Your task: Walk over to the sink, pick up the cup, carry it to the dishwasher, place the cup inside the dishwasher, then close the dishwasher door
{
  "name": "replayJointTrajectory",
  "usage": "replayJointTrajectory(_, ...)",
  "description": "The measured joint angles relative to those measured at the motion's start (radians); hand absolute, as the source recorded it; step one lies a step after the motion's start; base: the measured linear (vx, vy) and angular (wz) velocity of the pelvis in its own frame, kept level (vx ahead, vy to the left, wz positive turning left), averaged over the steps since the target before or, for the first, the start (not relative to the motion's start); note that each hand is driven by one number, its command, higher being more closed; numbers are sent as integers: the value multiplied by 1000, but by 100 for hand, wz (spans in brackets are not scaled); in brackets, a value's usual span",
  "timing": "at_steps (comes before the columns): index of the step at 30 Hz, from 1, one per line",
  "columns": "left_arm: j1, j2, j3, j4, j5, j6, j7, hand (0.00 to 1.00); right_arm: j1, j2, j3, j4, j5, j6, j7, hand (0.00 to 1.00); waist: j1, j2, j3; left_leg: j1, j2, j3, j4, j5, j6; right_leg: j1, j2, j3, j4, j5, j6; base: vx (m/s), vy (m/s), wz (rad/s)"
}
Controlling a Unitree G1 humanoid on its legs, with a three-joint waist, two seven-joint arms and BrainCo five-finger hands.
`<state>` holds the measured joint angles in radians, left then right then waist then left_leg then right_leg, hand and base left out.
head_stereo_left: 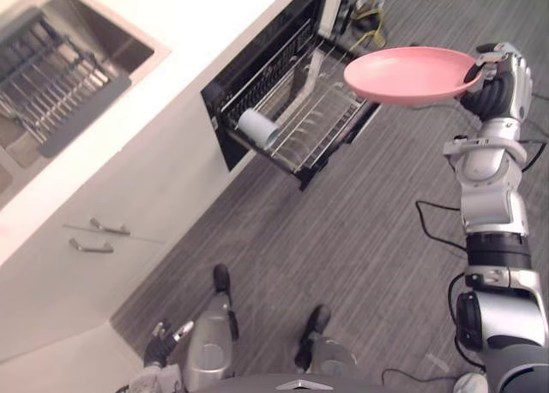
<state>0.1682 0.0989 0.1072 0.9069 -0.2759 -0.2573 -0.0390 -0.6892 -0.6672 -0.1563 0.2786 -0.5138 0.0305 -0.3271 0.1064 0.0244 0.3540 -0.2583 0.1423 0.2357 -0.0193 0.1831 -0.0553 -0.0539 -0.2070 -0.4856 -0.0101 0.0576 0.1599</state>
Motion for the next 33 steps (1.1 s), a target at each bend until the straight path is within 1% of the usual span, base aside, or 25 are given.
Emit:
replayJointTrajectory(1, -7, 2, 0, -7, -6, 0, 0, 0, -19, -8, 10, 13, 1, 1, 0, 100, 1, 0, 9, -11, -3, -7, 0, 3, 4, -6, -1, -4, -1, 2, 0, -26, 61, 22)
replayJointTrajectory(3, -31, 10, 1, -43, -29, 1, -13, 0, -76, -32, 38, 40, 14, 21, 11, 100, 8, 0, 52, -41, -13, -39, 3, 10, 12, -18, -6, -28, -1, 6, 0, -11, 49, 28)
replayJointTrajectory(4, -32, 10, 1, -44, -30, 1, -13, 0, -77, -32, 38, 41, 15, 21, 12, 100, 8, 0, 52, -41, -13, -39, 3, 10, 12, -18, -6, -28, -1, 6, 0, -6, 43, 19)
replayJointTrajectory(5, -41, 14, 3, -67, -48, 3, -19, 0, -119, -34, 55, 74, 22, 41, 22, 100, 26, -4, 78, -48, -21, -49, 3, 10, 13, -22, -12, -32, -1, 6, 0, -10, 36, 8)
replayJointTrajectory(7, -41, 22, 6, -79, -67, 4, -29, 0, -156, -50, 93, 100, 41, 51, 36, 100, 35, -4, 81, -82, -28, -78, 10, 10, 13, -41, -15, -48, 0, 6, 0, -6, 37, 18)
replayJointTrajectory(8, -43, 30, 8, -84, -77, 5, -33, 0, -177, -61, 116, 105, 46, 61, 43, 100, 45, -5, 89, -98, -29, -92, 14, 10, 13, -53, -16, -51, 0, 8, 0, 0, 28, 16)
replayJointTrajectory(9, -44, 34, 8, -85, -80, 10, -34, 0, -189, -61, 120, 113, 46, 61, 48, 100, 49, -4, 94, -105, -30, -98, 17, 10, 13, -57, -16, -53, 0, 8, 0, 1, 24, 9)
replayJointTrajectory(11, -46, 45, 10, -91, -96, 18, -38, 0, -244, -61, 159, 179, 55, 68, 66, 100, 70, -4, 110, -116, -33, -106, 18, 10, 13, -63, -17, -60, 1, 8, 0, -9, 24, 8)
replayJointTrajectory(13, -47, 46, 9, -92, -98, 19, -41, 0, -271, -66, 194, 204, 56, 80, 69, 100, 78, 0, 113, -136, -38, -127, 18, 11, 13, -73, -16, -75, 1, 7, 0, -17, 27, 17)
replayJointTrajectory(15, -54, 46, 9, -92, -116, 20, -44, 0, -288, -79, 212, 230, 57, 94, 85, 100, 96, 0, 115, -157, -40, -135, 19, 13, 16, -89, -18, -81, 2, 7, 0, -14, 34, 16)
replayJointTrajectory(17, -57, 47, 9, -95, -116, 20, -57, 0, -326, -93, 234, 270, 57, 110, 103, 100, 108, 9, 130, -165, -49, -149, 19, 15, 17, -88, -23, -95, 3, 7, 0, -8, 37, 17)
replayJointTrajectory(19, -57, 49, 9, -98, -116, 20, -62, 0, -367, -102, 265, 305, 57, 124, 106, 100, 116, 14, 135, -183, -53, -155, 19, 17, 20, -103, -26, -101, 4, 7, 0, -18, 43, 10)
replayJointTrajectory(20, -57, 48, 8, -104, -123, 20, -69, 0, -404, -111, 288, 337, 56, 130, 106, 100, 127, 18, 138, -199, -56, -156, 18, 21, 25, -120, -30, -102, 7, 8, 1, -13, 40, 2)
replayJointTrajectory(21, -58, 48, 8, -105, -131, 20, -74, 0, -418, -118, 301, 349, 56, 132, 106, 100, 131, 21, 141, -203, -58, -156, 18, 22, 25, -124, -31, -102, 8, 8, 2, -6, 41, 7)
replayJointTrajectory(22, -60, 48, 5, -108, -136, 20, -79, 0, -444, -130, 315, 375, 55, 134, 106, 100, 138, 31, 147, -213, -62, -158, 18, 24, 29, -130, -34, -105, 7, 10, 3, -6, 35, 4)
replayJointTrajectory(23, -60, 49, 5, -110, -139, 19, -79, 0, -456, -132, 315, 383, 55, 142, 106, 100, 143, 34, 148, -218, -63, -158, 18, 25, 29, -137, -36, -104, 7, 11, 3, -11, 44, 5)
replayJointTrajectory(25, -61, 49, -4, -111, -156, 18, -79, 0, -498, -151, 343, 415, 55, 168, 104, 100, 154, 51, 157, -234, -67, -159, 18, 28, 33, -151, -37, -104, 3, 17, 4, -19, 45, -1)
replayJointTrajectory(26, -61, 49, -15, -111, -157, 17, -82, 0, -511, -172, 356, 415, 55, 177, 102, 100, 162, 62, 162, -244, -68, -159, 17, 30, 35, -159, -38, -103, 1, 21, 5, -34, 53, -2)
replayJointTrajectory(27, -61, 49, -33, -111, -164, 16, -90, 0, -527, -189, 363, 420, 55, 196, 96, 100, 167, 74, 168, -251, -69, -159, 12, 34, 37, -168, -38, -103, -1, 24, 4, -39, 53, -3)
replayJointTrajectory(30, -60, 48, -71, -112, -174, 13, -107, 0, -568, -212, 385, 468, 56, 226, 82, 100, 170, 94, 171, -257, -76, -161, -10, 51, 40, -185, -43, -101, -5, 31, 7, -19, 46, -3)
replayJointTrajectory(32, -61, 44, -99, -113, -184, 9, -123, 0, -582, -240, 387, 489, 57, 260, 56, 100, 172, 112, 174, -264, -86, -163, -25, 60, 43, -199, -51, -96, -15, 43, 12, -5, 62, -3)
replayJointTrajectory(33, -61, 45, -111, -113, -192, 9, -125, 0, -582, -250, 388, 489, 57, 265, 55, 100, 172, 119, 174, -267, -89, -163, -26, 60, 44, -202, -54, -95, -17, 45, 13, -3, 67, -4)
